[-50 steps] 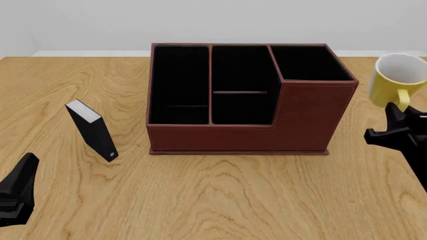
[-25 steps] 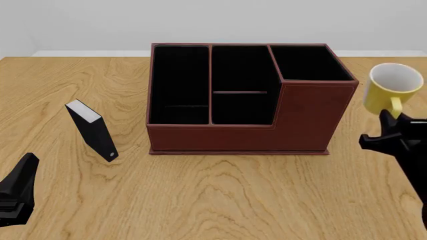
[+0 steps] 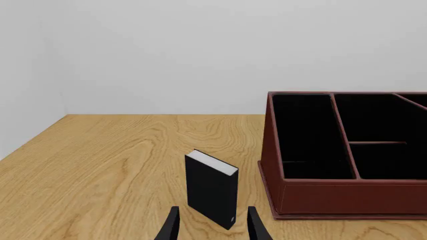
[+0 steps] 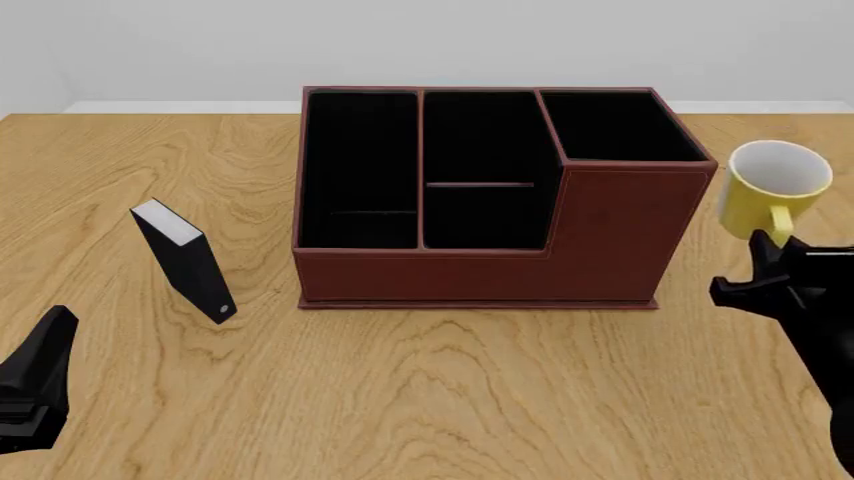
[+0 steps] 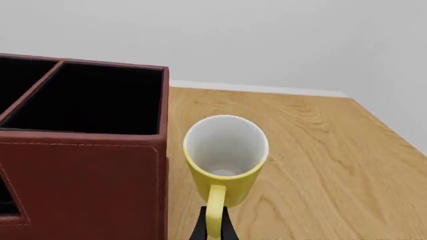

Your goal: Pick up the yellow and white mug and place it to the right of the caddy.

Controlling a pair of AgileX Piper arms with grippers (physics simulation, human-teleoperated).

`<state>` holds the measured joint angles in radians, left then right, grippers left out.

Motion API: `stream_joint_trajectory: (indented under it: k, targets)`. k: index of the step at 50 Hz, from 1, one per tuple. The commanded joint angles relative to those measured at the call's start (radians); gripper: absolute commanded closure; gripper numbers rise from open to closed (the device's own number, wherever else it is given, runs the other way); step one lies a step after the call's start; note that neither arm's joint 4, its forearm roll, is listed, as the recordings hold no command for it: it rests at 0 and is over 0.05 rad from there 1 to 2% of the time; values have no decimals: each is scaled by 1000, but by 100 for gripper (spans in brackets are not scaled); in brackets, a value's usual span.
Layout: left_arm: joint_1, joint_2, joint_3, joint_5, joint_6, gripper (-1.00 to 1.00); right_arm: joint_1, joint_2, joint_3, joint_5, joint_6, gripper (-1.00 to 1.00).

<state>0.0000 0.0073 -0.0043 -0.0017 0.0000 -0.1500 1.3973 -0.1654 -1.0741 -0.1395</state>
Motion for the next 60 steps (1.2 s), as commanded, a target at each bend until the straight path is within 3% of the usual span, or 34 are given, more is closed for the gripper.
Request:
stream_joint_trajectory:
  k: [1, 22, 60]
  targets:
    - [0, 0, 0, 0, 0, -100, -2, 56, 4, -55, 9, 100]
    - [0, 0, 0, 0, 0, -100, -11, 151, 11, -133, 17, 100]
    - [0, 0, 0, 0, 0, -100, -17, 197, 4, -145, 24, 100]
